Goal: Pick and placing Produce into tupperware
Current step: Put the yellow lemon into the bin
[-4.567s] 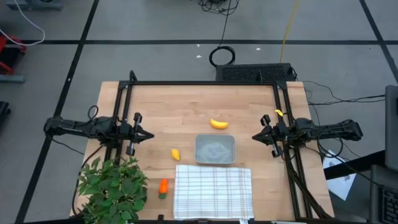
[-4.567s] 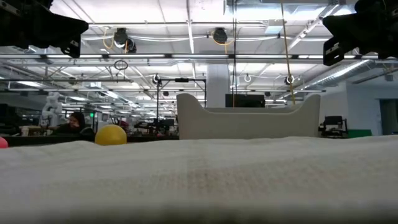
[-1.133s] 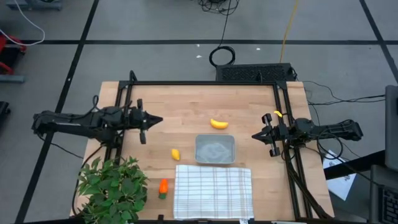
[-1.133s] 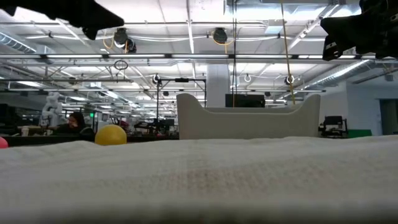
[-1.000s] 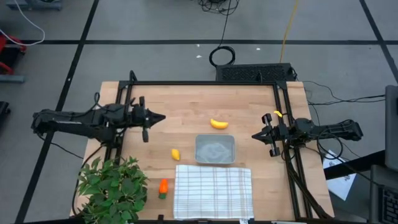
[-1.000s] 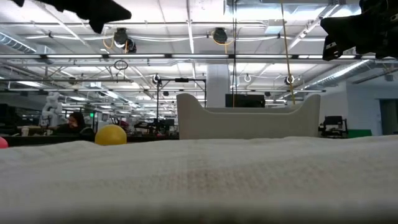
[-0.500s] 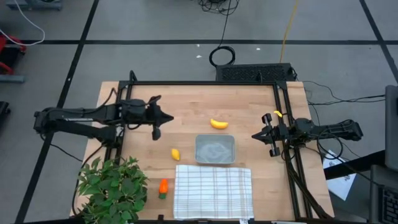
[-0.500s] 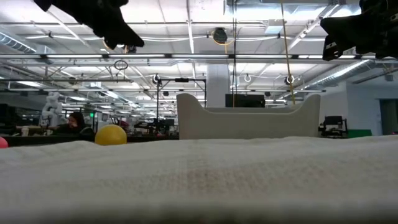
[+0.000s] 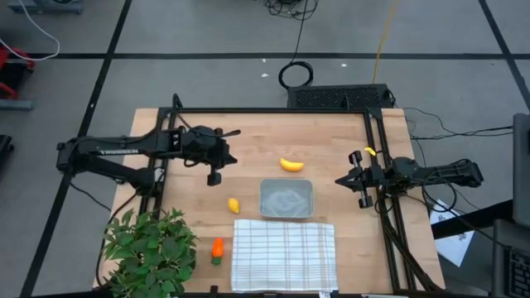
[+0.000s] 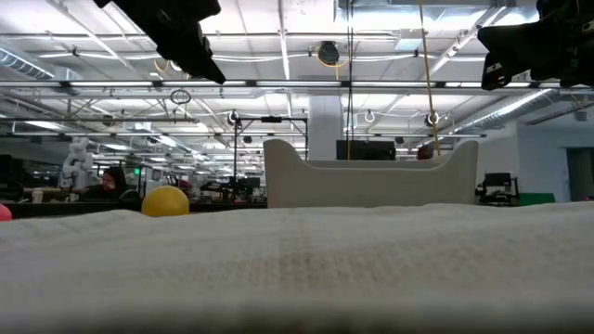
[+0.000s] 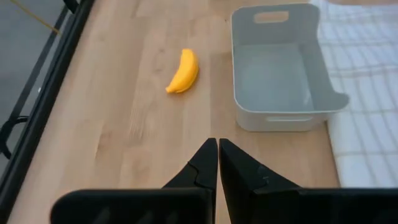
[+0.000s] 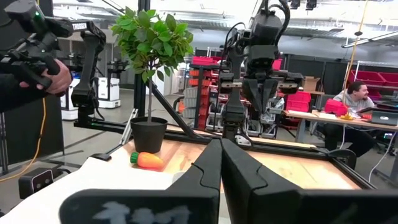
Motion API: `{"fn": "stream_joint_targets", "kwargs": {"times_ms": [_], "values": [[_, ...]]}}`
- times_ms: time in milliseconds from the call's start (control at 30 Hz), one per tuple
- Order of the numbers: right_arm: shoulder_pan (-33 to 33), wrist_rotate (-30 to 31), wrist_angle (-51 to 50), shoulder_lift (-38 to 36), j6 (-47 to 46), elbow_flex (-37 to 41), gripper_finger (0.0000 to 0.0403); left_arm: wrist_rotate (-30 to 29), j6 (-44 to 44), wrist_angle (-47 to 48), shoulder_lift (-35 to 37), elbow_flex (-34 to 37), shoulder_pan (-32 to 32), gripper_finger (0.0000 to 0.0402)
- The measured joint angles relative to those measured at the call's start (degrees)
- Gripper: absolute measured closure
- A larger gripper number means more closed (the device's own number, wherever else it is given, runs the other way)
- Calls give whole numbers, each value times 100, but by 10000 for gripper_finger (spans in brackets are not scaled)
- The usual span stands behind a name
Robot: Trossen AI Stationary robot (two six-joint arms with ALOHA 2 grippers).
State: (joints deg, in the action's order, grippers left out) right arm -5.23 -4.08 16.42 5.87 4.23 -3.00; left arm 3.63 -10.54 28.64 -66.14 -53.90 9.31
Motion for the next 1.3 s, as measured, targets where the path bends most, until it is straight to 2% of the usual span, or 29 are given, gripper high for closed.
{"fn": "stream_joint_targets", "kwargs": {"times_ms": [200, 567, 833, 1000, 1300], "values": [[0, 0, -2, -1, -6, 0, 403, 392, -217, -68, -377, -158, -31, 380], [0, 2, -4, 0, -50, 1, 403, 396, -1079, -110, -948, -172, -496, 380], [0, 2, -7, 0, -48, 0, 403, -54, -982, -279, -868, -175, -815, 380], [0, 2, -10, 2, -39, 2, 403, -373, -928, -60, -942, -367, -934, 380], [0, 7, -8, 4, -13, 2, 403, -417, -967, -26, -962, -741, -935, 380]]}}
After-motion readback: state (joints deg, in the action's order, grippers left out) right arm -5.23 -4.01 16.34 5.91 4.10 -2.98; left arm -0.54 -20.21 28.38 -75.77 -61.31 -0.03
